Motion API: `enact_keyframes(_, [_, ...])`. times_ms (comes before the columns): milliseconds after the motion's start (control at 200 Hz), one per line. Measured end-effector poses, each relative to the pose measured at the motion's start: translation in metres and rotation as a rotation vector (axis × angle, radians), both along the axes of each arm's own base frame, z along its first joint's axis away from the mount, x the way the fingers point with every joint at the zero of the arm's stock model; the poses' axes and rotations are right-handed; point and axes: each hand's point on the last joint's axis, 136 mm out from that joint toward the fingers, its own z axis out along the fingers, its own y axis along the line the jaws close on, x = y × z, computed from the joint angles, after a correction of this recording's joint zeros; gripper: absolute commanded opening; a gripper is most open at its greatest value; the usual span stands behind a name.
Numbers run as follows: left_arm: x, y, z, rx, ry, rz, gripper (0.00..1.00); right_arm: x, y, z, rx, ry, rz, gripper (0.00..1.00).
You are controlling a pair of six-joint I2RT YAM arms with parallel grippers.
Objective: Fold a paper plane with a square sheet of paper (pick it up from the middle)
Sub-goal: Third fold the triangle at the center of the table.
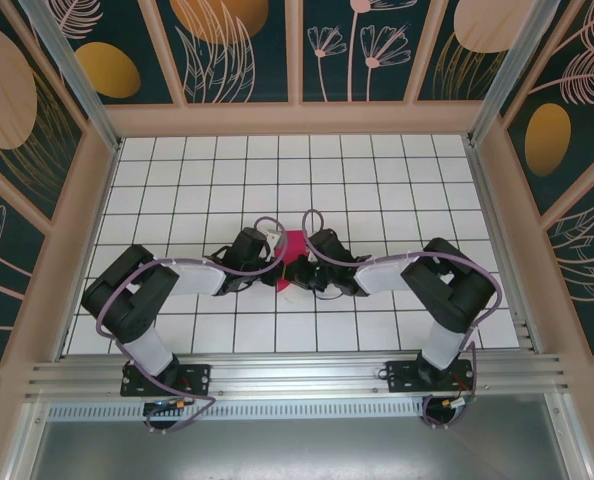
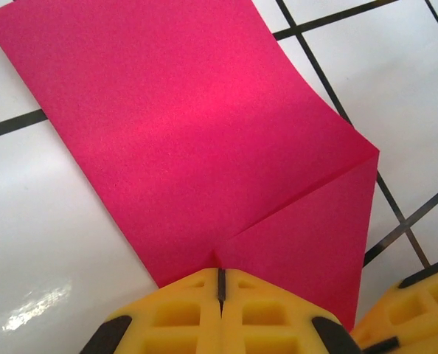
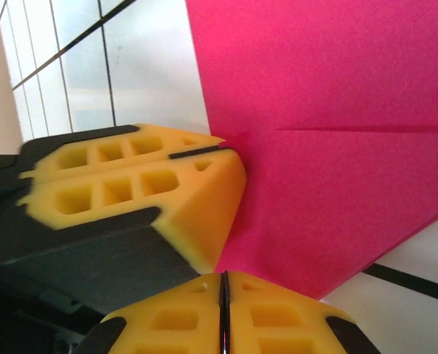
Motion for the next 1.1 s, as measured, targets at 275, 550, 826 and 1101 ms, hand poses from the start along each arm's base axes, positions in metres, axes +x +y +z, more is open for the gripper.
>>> enact_keyframes(275, [-0.001,-0.001,0.001,-0.006,0.002,-0.005,0.0,-0.002,0.003,-0.002,0.011,0.019,0.003,0.12])
enact_keyframes(550, [-0.004,-0.002,0.0,-0.017,0.021,-0.015,0.0,-0.005,0.004,-0.003,0.005,0.026,0.011,0.12])
enact_keyframes(826, [-0.006,-0.003,0.0,-0.039,0.045,-0.014,0.0,-0.009,0.002,-0.007,-0.006,0.036,0.016,0.11])
enact_keyframes(1101, [-0.012,-0.009,0.002,-0.075,0.081,-0.029,0.0,-0.019,-0.003,-0.01,-0.025,0.052,0.026,0.11])
